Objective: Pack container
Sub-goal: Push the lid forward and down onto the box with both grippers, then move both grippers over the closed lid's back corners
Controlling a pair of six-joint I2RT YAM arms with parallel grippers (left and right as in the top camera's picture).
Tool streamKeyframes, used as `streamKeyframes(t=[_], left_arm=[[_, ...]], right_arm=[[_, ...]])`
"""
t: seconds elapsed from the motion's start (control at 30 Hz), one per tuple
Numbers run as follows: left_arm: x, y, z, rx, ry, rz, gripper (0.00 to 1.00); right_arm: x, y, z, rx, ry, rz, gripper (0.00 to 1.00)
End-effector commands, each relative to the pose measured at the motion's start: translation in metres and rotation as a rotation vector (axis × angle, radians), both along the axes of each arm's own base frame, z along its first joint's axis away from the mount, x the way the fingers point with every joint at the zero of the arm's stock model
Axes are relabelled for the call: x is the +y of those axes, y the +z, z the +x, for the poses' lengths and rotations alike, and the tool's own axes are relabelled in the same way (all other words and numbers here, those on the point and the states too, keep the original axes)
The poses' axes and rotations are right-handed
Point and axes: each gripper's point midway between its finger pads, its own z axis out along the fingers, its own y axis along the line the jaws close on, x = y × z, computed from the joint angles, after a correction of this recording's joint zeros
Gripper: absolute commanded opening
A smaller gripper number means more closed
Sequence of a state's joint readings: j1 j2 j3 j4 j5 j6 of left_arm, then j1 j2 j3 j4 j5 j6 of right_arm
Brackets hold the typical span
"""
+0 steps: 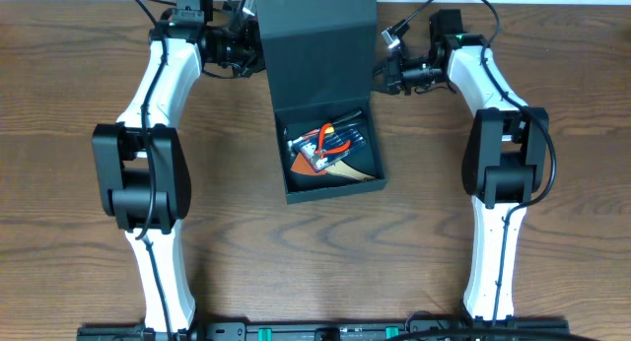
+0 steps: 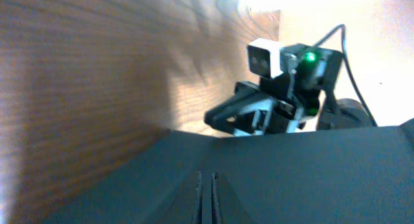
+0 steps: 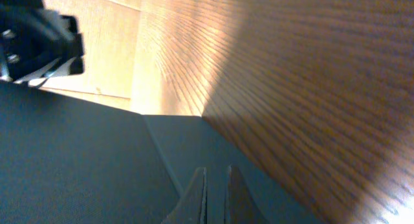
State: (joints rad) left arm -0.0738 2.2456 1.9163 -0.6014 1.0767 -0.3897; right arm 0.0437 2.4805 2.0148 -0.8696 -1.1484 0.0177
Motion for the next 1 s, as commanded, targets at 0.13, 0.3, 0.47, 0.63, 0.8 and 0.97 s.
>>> streamKeyframes(t=[0.13,0.3,0.47,0.63,0.8,0.97], left_arm=[[-0.012,0.049,-0.040,-0.032,-0.084,0.016,0.06],[-0.016,0.064,-0.068,-0.030,-0.120,0.080,0.06],[-0.015,0.074,-0.093,-0.074,-0.155,0.203,0.06],[0.006,0.057,-0.103,-0.057,-0.139,0.397,0.06],[0.042,0.028,-0.104,-0.020,-0.104,0.641,0.06],[0.087,0.013,-0.098,-0.008,-0.038,0.910,0.06]], right_arm=[[-0.025,-0.008,0.005,0.027,-0.045,-0.027,0.02],[-0.039,-0.010,0.007,0.042,-0.074,-0.037,0.03],[-0.054,-0.026,0.003,0.081,-0.097,-0.134,0.03],[-0.079,-0.056,-0.005,0.135,-0.124,-0.364,0.01],[-0.103,-0.064,-0.013,0.148,-0.138,-0.570,0.01],[-0.111,-0.029,-0.011,0.054,-0.140,-0.680,0.01]])
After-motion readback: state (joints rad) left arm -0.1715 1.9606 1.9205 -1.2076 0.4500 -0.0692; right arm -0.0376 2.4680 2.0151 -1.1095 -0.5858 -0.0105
